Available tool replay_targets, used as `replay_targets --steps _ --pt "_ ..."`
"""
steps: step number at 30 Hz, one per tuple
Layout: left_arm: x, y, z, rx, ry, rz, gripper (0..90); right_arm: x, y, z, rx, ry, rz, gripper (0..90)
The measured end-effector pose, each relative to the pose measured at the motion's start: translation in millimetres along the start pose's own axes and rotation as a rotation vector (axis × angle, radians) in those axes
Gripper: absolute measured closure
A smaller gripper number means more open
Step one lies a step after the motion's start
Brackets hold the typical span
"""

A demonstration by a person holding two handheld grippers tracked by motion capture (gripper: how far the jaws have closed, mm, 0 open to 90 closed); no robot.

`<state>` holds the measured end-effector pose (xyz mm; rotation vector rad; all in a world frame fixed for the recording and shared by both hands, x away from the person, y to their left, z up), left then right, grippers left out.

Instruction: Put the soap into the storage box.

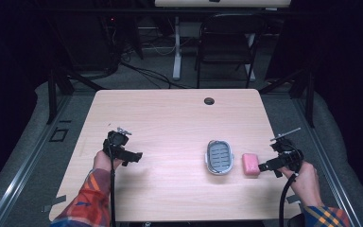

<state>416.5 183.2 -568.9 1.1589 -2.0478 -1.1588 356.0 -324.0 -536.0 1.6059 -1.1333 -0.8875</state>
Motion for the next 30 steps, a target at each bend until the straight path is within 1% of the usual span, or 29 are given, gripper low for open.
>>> replay_targets --steps 8,13,15,16,19,20,21,23,24,27,29,30 --pt "0.2 -0.1 -0.1 -0.002 -0.002 0.002 4.0 -8.2 -0.3 -7.4 0.001 0.014 -0.004 0.0" --pt "0.3 -0.1 -0.1 -0.002 -0.002 0.001 4.1 -13.8 -3.6 -12.6 -0.009 0.035 -0.009 0.0" --pt "0.3 -0.2 0.0 -0.004 -0.003 0.0 4.1 -16.2 -5.9 -14.4 -0.006 0.032 -0.014 0.0" --pt "0.3 -0.4 -0.1 -0.002 -0.003 -0.005 4.1 -17.2 -7.6 -15.8 -0.015 0.037 -0.015 0.0" --pt "0.5 -0.5 -0.3 -0.003 -0.005 -0.006 4.1 -17.9 -9.9 -17.4 -0.018 0.035 -0.019 0.0" --pt "0.7 -0.4 -0.3 -0.003 -0.005 -0.006 4.1 -18.3 -11.0 -18.2 -0.013 0.028 -0.021 0.0" --pt "0.7 -0.4 -0.3 -0.003 -0.005 -0.006 4.1 -17.8 -11.6 -18.9 -0.019 0.032 -0.021 0.0" --pt "0.7 -0.4 -0.2 -0.006 -0.005 -0.004 4.1 -18.1 -13.6 -20.8 -0.014 0.017 -0.012 0.0" --pt "0.7 -0.4 -0.3 -0.005 -0.005 -0.004 4.1 -17.7 -13.7 -21.6 -0.023 0.024 -0.018 0.0" --pt "0.7 -0.5 -0.3 -0.007 -0.005 -0.005 4.2 -18.6 -15.2 -25.1 -0.021 0.013 -0.017 0.0" --pt "0.8 -0.6 -0.3 -0.007 -0.005 -0.004 4.2 -19.3 -16.5 -27.4 -0.026 0.018 -0.014 0.0" --pt "0.8 -0.5 -0.3 -0.006 -0.006 -0.005 4.2 -20.4 -18.1 -28.8 -0.017 0.007 -0.011 0.0"
Point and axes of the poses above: each handheld gripper's, and its own axes: y roughly backward along the jaws, z roughly out of its underside, x roughly to its right, the point moved 5 cm from there along -y, roughly forward along the jaws, and after that the axes turned 2 degrees about -x, right-handed, at the moved point
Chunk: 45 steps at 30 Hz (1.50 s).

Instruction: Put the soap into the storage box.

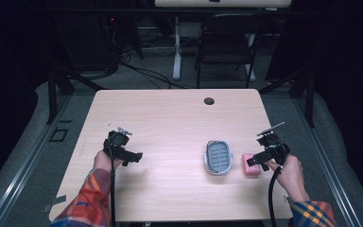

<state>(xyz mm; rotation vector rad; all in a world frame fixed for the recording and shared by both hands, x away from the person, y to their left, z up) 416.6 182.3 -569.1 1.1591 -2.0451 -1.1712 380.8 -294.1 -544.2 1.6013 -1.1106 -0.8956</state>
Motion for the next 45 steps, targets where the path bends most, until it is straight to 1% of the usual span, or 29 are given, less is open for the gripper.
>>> replay_targets --steps 3,4,6,7,8,9,11,12,13,14,15,16,17,18,20,22,23,25,26,27,31,32,34,35,37,38,39,41,45 --pt "-0.1 0.3 0.0 0.002 0.0 0.0 4.2 -0.8 -3.5 -3.4 -0.023 -0.001 0.005 0.0" --pt "-0.2 0.4 0.1 0.003 0.0 -0.002 4.2 -2.0 -5.7 -4.5 -0.009 -0.02 0.002 0.0" --pt "-0.3 0.6 0.1 0.004 0.001 -0.001 4.2 -2.3 -8.1 -6.9 -0.027 -0.018 -0.016 0.0" --pt "-0.4 0.5 0.1 0.004 0.001 -0.001 4.2 -3.4 -10.4 -7.7 -0.012 -0.037 -0.015 0.0" --pt "-0.2 0.3 0.1 0.003 0.0 -0.001 4.2 -2.5 -10.5 -8.1 -0.035 -0.019 -0.018 0.0" --pt "0.0 0.3 0.0 0.002 -0.001 0.001 4.2 -2.7 -13.1 -9.2 -0.034 -0.029 -0.019 0.0" --pt "0.1 0.4 0.0 0.002 -0.002 0.001 4.2 -2.2 -16.5 -10.0 -0.053 -0.027 -0.025 0.0" --pt "0.0 0.4 0.0 0.002 -0.001 0.001 4.2 -2.9 -19.1 -10.7 -0.037 -0.041 -0.04 0.0" --pt "-0.1 0.4 0.1 0.003 0.0 -0.003 4.2 -2.0 -19.3 -10.9 -0.057 -0.034 -0.034 0.0" --pt "-0.2 0.4 0.1 0.003 0.0 -0.003 4.2 -2.6 -21.6 -11.4 -0.043 -0.051 -0.031 0.0" --pt "-0.2 0.4 0.0 0.003 0.0 -0.004 4.2 -1.4 -21.0 -11.4 -0.062 -0.034 -0.031 0.1" --pt "-0.1 0.4 0.1 0.002 -0.001 -0.001 4.3 -1.7 -22.2 -12.0 -0.062 -0.041 -0.034 0.4" --pt "0.0 0.4 0.0 0.001 -0.001 -0.002 4.3 -2.0 -24.3 -12.6 -0.055 -0.047 -0.029 1.7" --pt "0.0 0.3 0.0 0.0 -0.003 -0.002 4.3 -1.3 -24.1 -12.8 -0.074 -0.033 -0.03 3.3" --pt "0.0 0.2 0.1 0.0 -0.003 -0.001 4.3 -2.4 -27.4 -13.9 -0.062 -0.038 -0.019 7.2" --pt "-0.1 0.0 0.3 -0.002 -0.001 -0.001 4.4 -2.1 -28.6 -15.1 -0.075 -0.028 -0.008 10.8" --pt "-0.1 0.0 0.3 -0.003 -0.002 -0.002 4.5 -2.9 -31.0 -15.6 -0.065 -0.036 -0.004 12.1" --pt "0.1 -0.1 0.3 -0.003 -0.002 -0.001 4.6 -4.0 -33.0 -16.4 -0.074 -0.033 -0.004 12.4" --pt "0.3 -0.1 0.3 -0.003 -0.002 -0.001 4.6 -3.8 -33.3 -16.3 -0.086 -0.022 -0.007 12.7" --pt "0.4 -0.1 0.3 -0.004 -0.002 -0.001 4.7 -5.2 -35.4 -16.8 -0.074 -0.025 -0.003 13.3" --pt "0.2 0.1 0.3 -0.003 -0.002 -0.002 4.7 -8.6 -40.4 -16.6 -0.094 -0.009 0.005 14.3" --pt "0.1 0.2 0.3 -0.002 -0.003 -0.002 4.7 -9.5 -43.0 -16.4 -0.085 -0.019 0.013 14.5" --pt "0.1 0.2 0.4 -0.002 -0.002 -0.002 4.8 -9.8 -44.7 -15.8 -0.099 -0.017 0.009 15.2" --pt "0.1 0.1 0.4 -0.002 -0.003 -0.002 4.8 -9.1 -46.3 -15.2 -0.1 -0.02 0.019 16.4" --pt "0.2 0.2 0.3 -0.002 -0.003 -0.002 4.8 -7.3 -45.3 -14.3 -0.134 -0.008 0.022 19.6" --pt "0.2 0.2 0.3 -0.002 -0.003 -0.002 4.8 -8.2 -48.7 -14.3 -0.1 -0.037 0.012 22.9" --pt "0.2 0.2 0.4 -0.003 -0.003 -0.002 4.9 -6.7 -47.3 -13.9 -0.131 -0.024 0.014 23.5" --pt "0.2 0.3 0.4 -0.002 -0.003 -0.002 4.9 -6.6 -47.8 -13.4 -0.134 -0.034 0.004 25.3" --pt "0.3 0.2 0.4 -0.003 -0.004 -0.002 4.9 -8.0 -50.4 -12.9 -0.124 -0.038 0.008 27.8"
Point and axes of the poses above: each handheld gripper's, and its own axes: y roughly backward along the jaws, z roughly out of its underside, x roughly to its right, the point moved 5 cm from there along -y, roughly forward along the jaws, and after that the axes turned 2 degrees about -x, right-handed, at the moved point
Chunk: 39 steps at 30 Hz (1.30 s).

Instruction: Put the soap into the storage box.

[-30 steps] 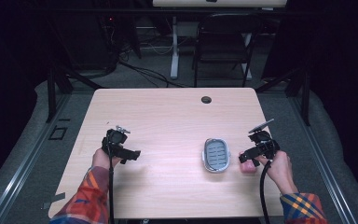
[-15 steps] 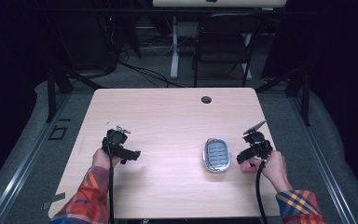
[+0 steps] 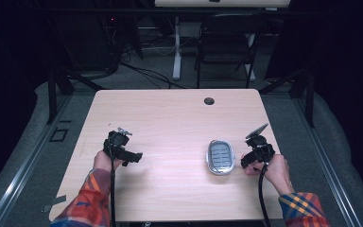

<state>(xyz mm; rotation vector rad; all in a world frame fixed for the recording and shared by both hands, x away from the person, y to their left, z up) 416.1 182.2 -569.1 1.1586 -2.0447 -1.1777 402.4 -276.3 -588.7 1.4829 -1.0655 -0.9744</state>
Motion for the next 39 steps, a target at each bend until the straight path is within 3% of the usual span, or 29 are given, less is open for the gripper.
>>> replay_targets --steps 2,10,12,19,23,24,25,27,29,31,39 --pt "-0.1 0.2 0.1 -0.001 -0.001 0.0 5.0 0.8 0.4 0.5 -0.024 0.017 0.002 30.0" --pt "0.0 0.2 0.0 -0.002 -0.001 -0.001 5.4 0.4 -1.2 1.4 -0.029 0.005 -0.003 36.5" --pt "0.0 0.2 0.0 -0.002 -0.001 -0.001 5.4 1.0 -0.1 1.4 -0.041 0.013 0.002 36.7" --pt "0.0 0.3 0.0 -0.001 -0.001 0.001 5.5 -0.2 -0.8 0.9 -0.008 0.026 0.004 37.3" --pt "0.5 0.3 -0.1 -0.001 -0.002 0.004 5.5 1.6 3.5 1.1 -0.037 0.061 0.023 37.3" --pt "0.6 0.3 -0.1 -0.001 -0.001 0.004 5.5 0.3 2.2 0.8 -0.003 0.04 0.012 37.3" --pt "0.7 0.3 -0.2 -0.001 -0.001 0.004 5.5 2.0 5.4 0.8 -0.029 0.066 0.027 37.3" --pt "0.7 0.2 -0.1 -0.001 -0.001 0.004 5.5 0.6 5.8 0.2 0.004 0.048 0.019 37.3" --pt "0.7 0.1 -0.1 -0.001 -0.001 0.005 5.5 1.9 8.9 0.3 -0.016 0.067 0.026 37.3" --pt "0.8 0.2 -0.2 -0.001 -0.002 0.005 5.5 1.0 8.9 0.0 0.006 0.055 0.028 37.3" --pt "1.4 -0.9 -0.9 -0.002 -0.007 -0.001 5.5 1.0 15.3 -0.1 -0.013 0.083 0.033 37.4"
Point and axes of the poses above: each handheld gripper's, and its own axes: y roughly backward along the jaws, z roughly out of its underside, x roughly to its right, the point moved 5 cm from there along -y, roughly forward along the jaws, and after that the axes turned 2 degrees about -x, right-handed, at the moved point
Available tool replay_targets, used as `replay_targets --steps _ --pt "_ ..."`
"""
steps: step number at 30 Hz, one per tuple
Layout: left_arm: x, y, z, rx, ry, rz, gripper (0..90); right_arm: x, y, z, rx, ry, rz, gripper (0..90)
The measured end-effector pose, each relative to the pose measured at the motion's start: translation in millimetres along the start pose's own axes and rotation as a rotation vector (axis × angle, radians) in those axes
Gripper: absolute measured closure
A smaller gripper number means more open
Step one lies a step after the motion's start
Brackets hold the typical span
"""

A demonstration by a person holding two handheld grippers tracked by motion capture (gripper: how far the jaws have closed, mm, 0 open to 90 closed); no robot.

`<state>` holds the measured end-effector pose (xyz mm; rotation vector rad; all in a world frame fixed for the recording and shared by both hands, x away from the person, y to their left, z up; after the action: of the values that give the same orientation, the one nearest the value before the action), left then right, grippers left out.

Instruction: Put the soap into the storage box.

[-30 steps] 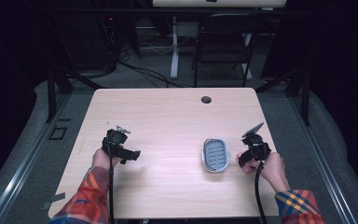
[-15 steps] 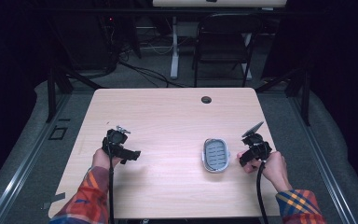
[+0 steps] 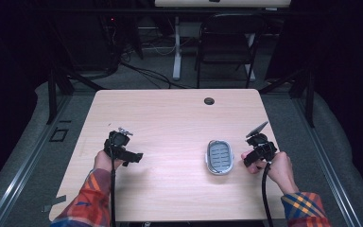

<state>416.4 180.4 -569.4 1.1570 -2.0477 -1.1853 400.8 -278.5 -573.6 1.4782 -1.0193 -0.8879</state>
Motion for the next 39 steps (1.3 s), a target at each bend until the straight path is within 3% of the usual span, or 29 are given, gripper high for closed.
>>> replay_targets --steps 3,5,6,8,9,16,17,18,25,35,39 --pt "0.8 -0.3 -0.3 -0.003 -0.004 0.002 5.5 -1.7 0.9 -0.1 0.02 -0.004 -0.003 37.4" --pt "1.5 -0.2 -0.3 -0.003 -0.008 0.003 5.5 -0.6 4.2 0.0 -0.001 0.021 0.002 37.4" --pt "1.4 -0.3 -0.2 -0.005 -0.011 0.003 5.5 -1.8 3.3 -0.7 0.028 0.011 -0.005 37.4" --pt "0.8 -0.4 0.0 -0.01 -0.007 0.002 5.5 -0.2 6.5 -1.5 0.013 0.035 0.002 37.4" --pt "0.8 -0.6 0.0 -0.01 -0.007 0.002 5.5 -0.6 6.1 -2.6 0.035 0.02 0.0 37.4" --pt "1.0 -0.7 0.2 -0.015 -0.014 0.004 5.5 4.2 14.8 -9.1 0.008 0.037 0.022 37.4" --pt "0.8 -0.6 0.3 -0.015 -0.013 0.004 5.5 3.4 13.6 -10.7 0.032 0.021 0.017 37.4" --pt "0.7 -0.5 0.4 -0.013 -0.011 0.005 5.6 4.8 15.4 -11.3 0.008 0.036 0.03 37.4" --pt "0.8 -1.0 0.2 -0.015 -0.012 0.007 5.5 1.7 20.0 -17.8 0.033 0.026 0.024 37.4" --pt "0.7 -1.1 0.3 -0.017 -0.016 0.008 5.6 -3.7 28.3 -21.7 0.025 0.052 0.014 37.5" --pt "0.7 -1.1 0.4 -0.019 -0.016 0.007 5.6 -6.2 36.1 -23.2 0.043 0.043 -0.017 37.5"
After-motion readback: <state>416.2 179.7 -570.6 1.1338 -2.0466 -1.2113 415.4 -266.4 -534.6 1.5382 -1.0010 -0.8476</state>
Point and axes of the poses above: each handheld gripper's, and its own axes: y roughly backward along the jaws, z roughly out of its underside, x roughly to its right, the point moved 5 cm from there along -y, roughly forward along the jaws, and after that the axes turned 2 degrees about -x, right-handed, at the moved point
